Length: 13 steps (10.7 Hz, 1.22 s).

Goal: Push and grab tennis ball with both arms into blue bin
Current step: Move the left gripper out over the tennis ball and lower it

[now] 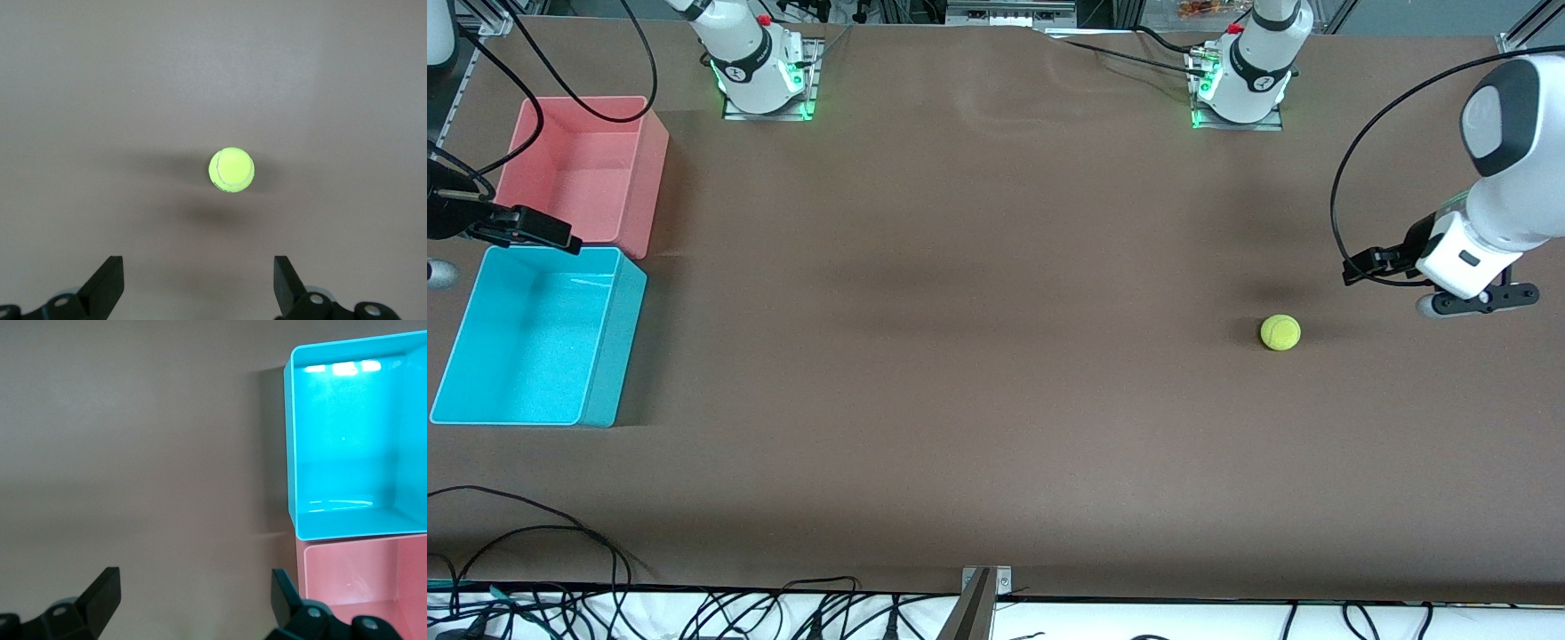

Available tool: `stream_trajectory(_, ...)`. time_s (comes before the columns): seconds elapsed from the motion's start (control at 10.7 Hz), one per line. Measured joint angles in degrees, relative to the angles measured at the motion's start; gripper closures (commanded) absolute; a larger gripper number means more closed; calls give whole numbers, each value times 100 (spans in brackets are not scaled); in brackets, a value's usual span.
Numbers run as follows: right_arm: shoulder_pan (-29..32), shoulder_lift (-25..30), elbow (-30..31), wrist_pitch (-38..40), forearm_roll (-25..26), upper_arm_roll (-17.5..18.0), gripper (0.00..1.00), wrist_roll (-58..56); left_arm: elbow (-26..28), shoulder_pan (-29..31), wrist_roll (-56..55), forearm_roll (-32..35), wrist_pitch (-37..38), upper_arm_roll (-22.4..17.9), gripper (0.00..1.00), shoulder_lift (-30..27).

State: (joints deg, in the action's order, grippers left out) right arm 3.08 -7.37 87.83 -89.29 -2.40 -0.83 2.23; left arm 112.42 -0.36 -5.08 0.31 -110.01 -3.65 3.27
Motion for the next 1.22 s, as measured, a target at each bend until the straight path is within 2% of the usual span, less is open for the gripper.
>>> stream_trajectory(0.28,0,-8,0,0,0,0,0,-6,486,29,3,0,-669,0,5,0)
stream_trajectory(0.56,0,-14,0,0,0,0,0,-8,1078,29,9,1,-1689,0,10,2)
stream_trajectory(0.65,0,-19,0,0,0,0,0,-8,1269,29,14,1,-1945,1,19,4)
stream_trajectory(0.84,0,-33,0,0,0,0,0,-9,1424,28,27,1,-2095,3,67,5)
stream_trajectory(0.94,0,-38,0,0,0,0,0,-9,1453,28,74,1,-2096,4,83,6)
stream_trajectory(1.12,0,-43,0,0,0,0,0,-9,1559,28,384,4,-2097,4,100,24)
stream_trajectory(1.22,0,-43,0,0,0,0,0,-9,1585,28,522,4,-2098,4,100,45)
